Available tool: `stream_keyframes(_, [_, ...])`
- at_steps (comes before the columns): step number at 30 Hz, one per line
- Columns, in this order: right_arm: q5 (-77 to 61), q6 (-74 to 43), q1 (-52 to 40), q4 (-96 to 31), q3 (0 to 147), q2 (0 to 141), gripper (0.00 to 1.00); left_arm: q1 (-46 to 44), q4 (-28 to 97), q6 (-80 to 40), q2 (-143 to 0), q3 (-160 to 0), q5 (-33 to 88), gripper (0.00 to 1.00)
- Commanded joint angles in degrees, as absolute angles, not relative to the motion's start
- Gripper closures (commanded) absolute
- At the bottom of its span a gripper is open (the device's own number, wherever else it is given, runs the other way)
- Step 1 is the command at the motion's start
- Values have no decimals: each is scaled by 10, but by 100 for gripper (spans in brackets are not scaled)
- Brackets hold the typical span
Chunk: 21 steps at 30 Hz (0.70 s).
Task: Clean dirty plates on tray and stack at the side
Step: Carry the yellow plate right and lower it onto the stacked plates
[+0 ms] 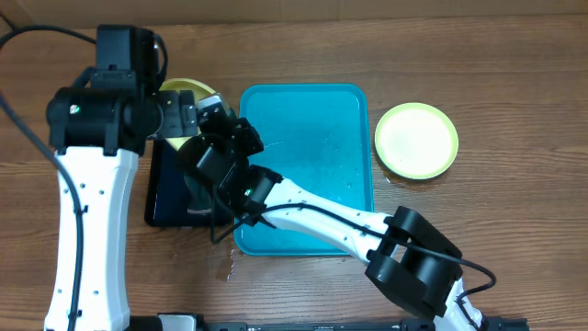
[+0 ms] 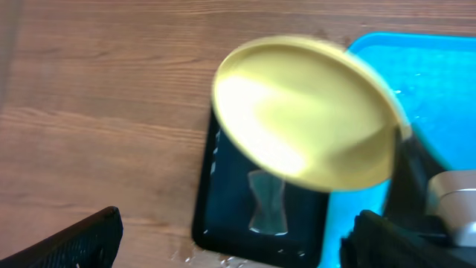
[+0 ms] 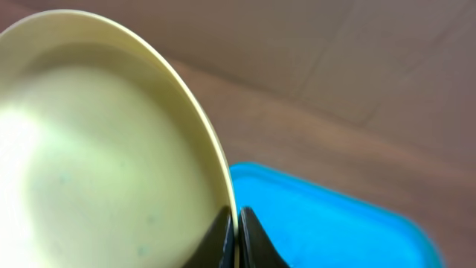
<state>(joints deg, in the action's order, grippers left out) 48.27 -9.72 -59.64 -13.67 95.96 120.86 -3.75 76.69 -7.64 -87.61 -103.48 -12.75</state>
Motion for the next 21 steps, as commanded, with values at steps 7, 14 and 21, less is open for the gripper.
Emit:
stream_keyframes(7, [282,-228,-542,-260,972,1103,96,-45,750,-101,-876,-1040,-94,0])
stream_keyframes(14, [284,-228,-478,-424,972,997,96,-45,750,-101,-876,-1040,-94,0])
stream_keyframes(21, [197,-228,-346,-582,972,961,96,-45,750,-101,-876,-1040,-94,0])
